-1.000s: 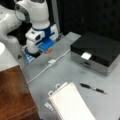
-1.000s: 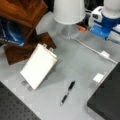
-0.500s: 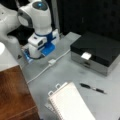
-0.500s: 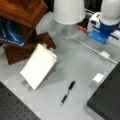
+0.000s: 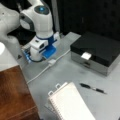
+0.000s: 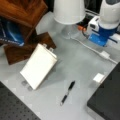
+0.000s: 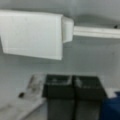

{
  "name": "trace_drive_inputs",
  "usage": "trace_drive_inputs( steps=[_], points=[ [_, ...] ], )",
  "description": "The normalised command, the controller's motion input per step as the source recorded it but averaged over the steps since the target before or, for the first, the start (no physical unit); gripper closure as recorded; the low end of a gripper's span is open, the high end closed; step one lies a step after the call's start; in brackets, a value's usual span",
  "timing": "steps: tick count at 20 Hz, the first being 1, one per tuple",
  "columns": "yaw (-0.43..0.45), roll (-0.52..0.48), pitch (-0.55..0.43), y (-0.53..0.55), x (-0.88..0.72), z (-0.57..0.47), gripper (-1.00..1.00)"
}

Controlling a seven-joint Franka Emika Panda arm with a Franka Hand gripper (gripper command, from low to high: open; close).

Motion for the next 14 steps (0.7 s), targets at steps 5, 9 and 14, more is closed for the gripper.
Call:
trace_drive_inputs(
  steps=[5, 9, 14],
  points=[
    [0.000, 0.076, -0.538, -0.16, -0.72, -0.54, 1.00],
    [0.007, 0.073, -0.547, -0.20, -0.79, -0.51, 1.00],
    [0.008, 0.063, -0.564, -0.21, -0.84, -0.46, 1.00]
  ],
)
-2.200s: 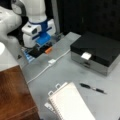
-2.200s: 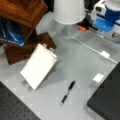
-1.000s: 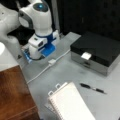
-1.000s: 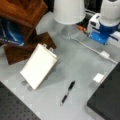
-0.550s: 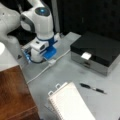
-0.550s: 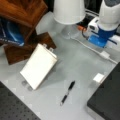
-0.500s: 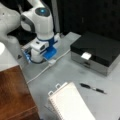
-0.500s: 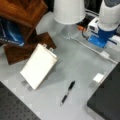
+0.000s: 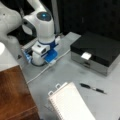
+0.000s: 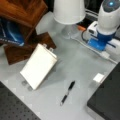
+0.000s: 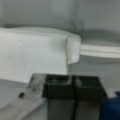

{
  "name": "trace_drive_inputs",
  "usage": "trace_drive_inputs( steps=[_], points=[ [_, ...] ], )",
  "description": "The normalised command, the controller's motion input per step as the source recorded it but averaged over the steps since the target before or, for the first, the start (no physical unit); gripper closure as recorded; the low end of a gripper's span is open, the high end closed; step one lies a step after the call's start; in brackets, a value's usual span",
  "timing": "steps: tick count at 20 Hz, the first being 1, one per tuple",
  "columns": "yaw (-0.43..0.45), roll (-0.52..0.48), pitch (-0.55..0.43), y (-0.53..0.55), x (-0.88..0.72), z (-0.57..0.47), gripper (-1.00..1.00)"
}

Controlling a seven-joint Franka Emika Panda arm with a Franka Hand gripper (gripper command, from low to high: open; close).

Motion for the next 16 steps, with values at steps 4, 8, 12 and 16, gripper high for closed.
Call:
trace_drive_inputs(
  steps=[4, 8, 12, 16],
  points=[
    [0.033, 0.050, -0.597, -0.23, -0.98, -0.57, 1.00],
    [0.044, 0.034, -0.641, -0.24, -1.00, -0.63, 1.00],
    [0.050, 0.024, -0.695, -0.24, -1.00, -0.63, 1.00],
    [0.076, 0.012, -0.711, -0.23, -1.00, -0.63, 1.00]
  ],
)
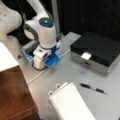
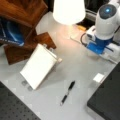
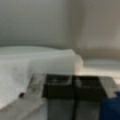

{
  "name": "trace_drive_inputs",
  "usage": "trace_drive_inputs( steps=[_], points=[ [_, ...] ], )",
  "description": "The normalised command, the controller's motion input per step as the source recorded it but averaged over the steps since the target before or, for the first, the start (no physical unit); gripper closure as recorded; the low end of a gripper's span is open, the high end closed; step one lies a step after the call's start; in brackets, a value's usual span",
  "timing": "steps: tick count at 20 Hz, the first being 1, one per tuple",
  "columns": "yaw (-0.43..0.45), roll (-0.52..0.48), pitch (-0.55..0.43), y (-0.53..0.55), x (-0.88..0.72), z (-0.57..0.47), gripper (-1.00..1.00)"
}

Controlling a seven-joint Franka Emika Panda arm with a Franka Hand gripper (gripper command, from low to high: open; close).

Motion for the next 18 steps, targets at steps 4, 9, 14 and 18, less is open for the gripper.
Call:
trace_drive_inputs(
  steps=[4, 9, 14, 18],
  points=[
    [0.116, -0.001, -0.693, -0.18, -1.00, -0.68, 1.00],
    [0.145, 0.001, -0.590, -0.15, -1.00, -0.61, 1.00],
    [0.149, 0.004, -0.506, -0.17, -1.00, -0.41, 1.00],
    [0.138, 0.018, -0.473, -0.17, -1.00, -0.25, 1.00]
  ],
)
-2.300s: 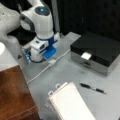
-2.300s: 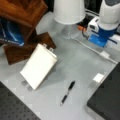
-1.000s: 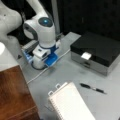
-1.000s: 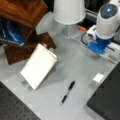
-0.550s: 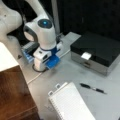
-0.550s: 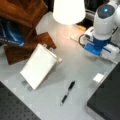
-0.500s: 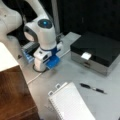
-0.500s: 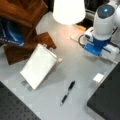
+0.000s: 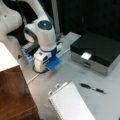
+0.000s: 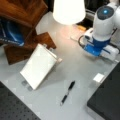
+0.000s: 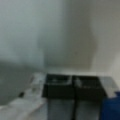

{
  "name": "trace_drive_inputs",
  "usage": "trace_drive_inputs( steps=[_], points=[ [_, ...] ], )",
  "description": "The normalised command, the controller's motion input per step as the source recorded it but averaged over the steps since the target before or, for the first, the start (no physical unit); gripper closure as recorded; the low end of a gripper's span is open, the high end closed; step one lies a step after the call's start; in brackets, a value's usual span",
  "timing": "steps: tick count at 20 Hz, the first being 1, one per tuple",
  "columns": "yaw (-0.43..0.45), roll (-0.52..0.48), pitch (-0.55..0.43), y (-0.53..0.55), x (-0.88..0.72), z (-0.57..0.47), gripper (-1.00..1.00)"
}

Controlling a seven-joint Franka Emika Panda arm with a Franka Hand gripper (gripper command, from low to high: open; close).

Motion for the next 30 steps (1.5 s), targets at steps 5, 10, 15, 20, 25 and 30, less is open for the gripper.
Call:
trace_drive_inputs(
  steps=[5, 10, 15, 20, 25, 30],
  points=[
    [0.137, 0.025, -0.464, -0.17, -1.00, -0.17, 1.00],
    [0.111, 0.039, -0.470, -0.16, -0.89, -0.17, 1.00],
    [0.051, 0.051, -0.457, -0.06, -0.65, -0.19, 1.00],
    [0.020, 0.071, -0.383, 0.05, -0.51, -0.09, 1.00],
    [0.010, 0.103, -0.297, 0.12, -0.39, 0.00, 1.00],
    [0.002, 0.099, -0.218, 0.13, -0.24, 0.08, 1.00]
  ],
)
